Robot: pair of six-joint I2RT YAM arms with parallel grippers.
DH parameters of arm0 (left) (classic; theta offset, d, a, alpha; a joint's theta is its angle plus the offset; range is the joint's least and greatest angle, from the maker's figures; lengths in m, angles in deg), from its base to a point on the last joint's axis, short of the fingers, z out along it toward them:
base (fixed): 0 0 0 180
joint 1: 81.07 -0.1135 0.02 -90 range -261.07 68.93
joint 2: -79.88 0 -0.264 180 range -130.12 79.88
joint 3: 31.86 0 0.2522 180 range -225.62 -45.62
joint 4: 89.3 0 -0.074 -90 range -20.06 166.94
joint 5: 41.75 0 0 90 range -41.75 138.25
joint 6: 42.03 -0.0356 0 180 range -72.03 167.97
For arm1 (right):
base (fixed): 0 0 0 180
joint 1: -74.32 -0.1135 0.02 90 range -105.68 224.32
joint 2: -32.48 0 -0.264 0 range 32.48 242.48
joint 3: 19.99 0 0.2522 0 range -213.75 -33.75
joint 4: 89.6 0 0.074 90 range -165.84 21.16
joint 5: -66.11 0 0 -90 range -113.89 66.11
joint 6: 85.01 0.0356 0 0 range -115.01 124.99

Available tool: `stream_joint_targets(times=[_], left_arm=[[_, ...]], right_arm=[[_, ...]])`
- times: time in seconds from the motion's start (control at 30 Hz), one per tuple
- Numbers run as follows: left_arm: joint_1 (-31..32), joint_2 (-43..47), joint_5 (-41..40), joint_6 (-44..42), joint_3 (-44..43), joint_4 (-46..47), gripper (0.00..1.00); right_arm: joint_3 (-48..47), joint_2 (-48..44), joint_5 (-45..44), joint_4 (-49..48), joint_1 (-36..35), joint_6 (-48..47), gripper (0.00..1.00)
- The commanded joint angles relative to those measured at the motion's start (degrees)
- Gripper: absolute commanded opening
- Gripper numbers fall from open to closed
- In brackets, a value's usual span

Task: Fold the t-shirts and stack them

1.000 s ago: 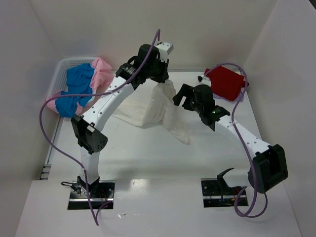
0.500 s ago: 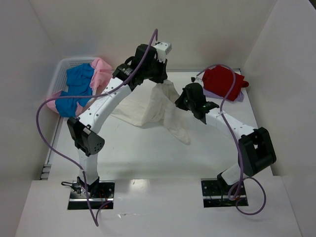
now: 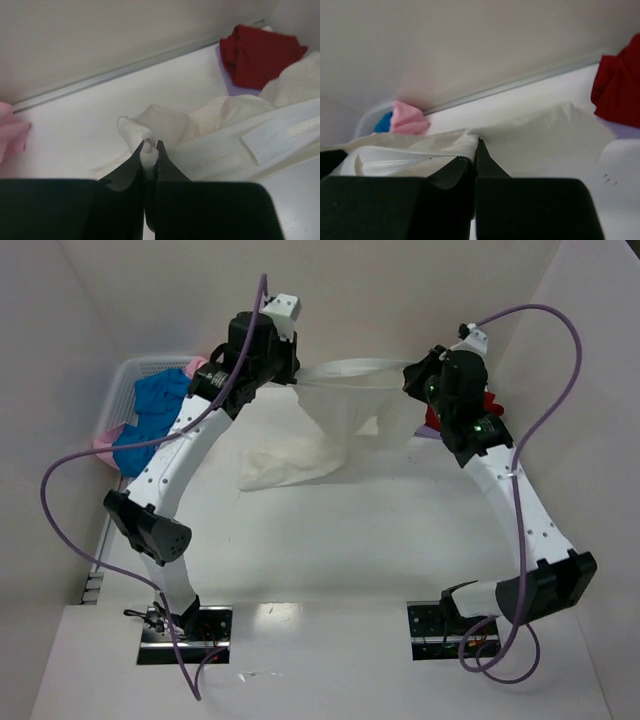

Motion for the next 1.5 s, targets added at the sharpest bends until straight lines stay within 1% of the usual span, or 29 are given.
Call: stream_joint_targets(times=[0.0,0.1,0.17,0.23,0.27,0.33,0.37,0.47,0.53,0.6,0.67,0.7,0.77,0.8,0.83,0.87,0.93,0.97,1.0,1.07,1.13,1.17,1.2,1.23,1.27,1.3,1.33,1.43,1.47], left_arm=[[-1.51,7.9,-8.2,-3.54,-1.66,2.07,0.0],[-1.51,10.73,-8.36,-3.54,-0.09,2.17,0.0],[-1.51,14.75,-8.46,-3.54,3.5,3.59,0.0],[-1.51,19.9,-9.5,-3.52,7.84,5.36,0.0],[-1.51,24.02,-9.51,-3.02,12.39,6.45,0.0],[-1.51,29.93,-10.74,-3.01,15.98,6.46,0.0],[-1.51,32.04,-11.43,-3.01,17.85,6.46,0.0],[-1.51,36.95,-12.73,-3.41,18.12,5.85,0.0],[-1.51,37.13,-14.6,-4.3,15.35,5.23,0.0],[-1.51,33.97,-16.0,-6.19,10.19,4.43,0.0],[-1.51,30.32,-16.01,-7.43,5.55,4.18,0.0],[-1.51,26.97,-16.01,-7.93,2.18,4.18,0.0],[-1.51,19.04,-15.84,-8.92,-4.23,4.04,0.0],[-1.51,11.6,-15.16,-9.72,-7.92,3.49,0.0],[-1.51,7.0,-13.1,-9.87,-10.94,2.83,0.0],[-1.51,2.76,-11.56,-9.87,-14.32,1.86,0.0],[-1.51,-5.98,-8.48,-9.87,-22.0,-1.65,0.0],[-1.05,-13.59,-5.88,-9.48,-29.79,-3.1,0.0],[-0.51,-18.66,-5.12,-9.34,-34.95,-3.76,0.0],[1.06,-26.3,-2.1,-9.34,-40.33,-2.76,0.0],[2.67,-31.55,1.76,-9.34,-42.7,-0.02,0.0],[3.33,-33.54,2.84,-9.34,-43.51,0.48,0.16],[3.8,-34.87,3.23,-9.34,-44.37,0.49,0.39],[4.37,-35.49,3.24,-9.34,-44.81,0.44,0.56],[4.38,-35.99,3.21,-9.34,-44.81,-0.53,0.57],[4.38,-35.99,2.24,-9.34,-44.81,-2.07,0.94],[4.38,-35.99,1.19,-9.34,-44.81,-2.98,1.0],[4.38,-34.82,-1.68,-8.81,-43.46,-6.63,1.0],[4.38,-33.2,-2.15,-8.27,-42.86,-8.52,1.0]], right_arm=[[-3.05,-8.84,-2.32,2.22,1.26,-3.11,0.0],[1.38,-12.73,4.18,-0.09,1.26,-4.19,0.0],[5.7,-15.66,7.33,-0.51,1.26,-4.79,0.0],[7.72,-16.17,10.14,1.31,1.26,-5.2,0.0],[9.83,-17.6,13.77,2.73,1.26,-4.62,0.0],[12.29,-19.6,17.59,2.74,0.73,-4.15,0.0],[12.82,-20.64,21.01,2.14,0.65,-4.09,0.0],[11.47,-23.22,24.75,1.34,0.03,-4.09,0.0],[7.0,-23.84,27.07,1.78,0.03,-3.58,0.0],[1.83,-23.23,27.22,2.76,0.03,-2.01,0.0],[-2.93,-22.7,24.16,5.05,0.03,-0.84,0.0],[-4.87,-22.01,21.79,7.61,0.03,-0.62,0.0],[-6.4,-20.33,13.83,12.51,0.03,-0.43,0.0],[-5.91,-19.96,7.24,14.36,0.03,-0.92,0.0],[-4.37,-19.89,3.84,14.69,0.03,-1.56,0.0],[-0.15,-19.89,0.9,15.11,0.03,-1.71,0.0],[4.9,-20.42,-3.8,17.11,0.03,-1.71,0.0],[8.29,-20.59,-6.66,18.16,0.42,-0.8,0.0],[9.28,-20.59,-7.87,18.84,0.56,-0.49,0.0],[13.74,-20.95,-9.24,20.38,0.56,1.35,0.0],[17.51,-21.47,-11.45,21.46,0.56,3.29,0.0],[18.49,-21.64,-12.93,21.78,0.56,3.73,0.0],[19.33,-21.65,-14.75,22.16,0.56,4.26,0.0],[19.83,-21.67,-15.89,22.17,0.56,4.26,0.0],[19.84,-22.17,-16.98,22.14,0.56,4.26,0.0],[19.84,-22.17,-16.99,21.5,0.56,4.26,0.0],[19.34,-22.17,-16.99,20.39,0.56,3.44,0.0],[18.7,-20.2,-15.55,19.18,0.56,2.68,0.04],[18.7,-19.22,-14.09,18.48,0.56,2.06,0.14]])
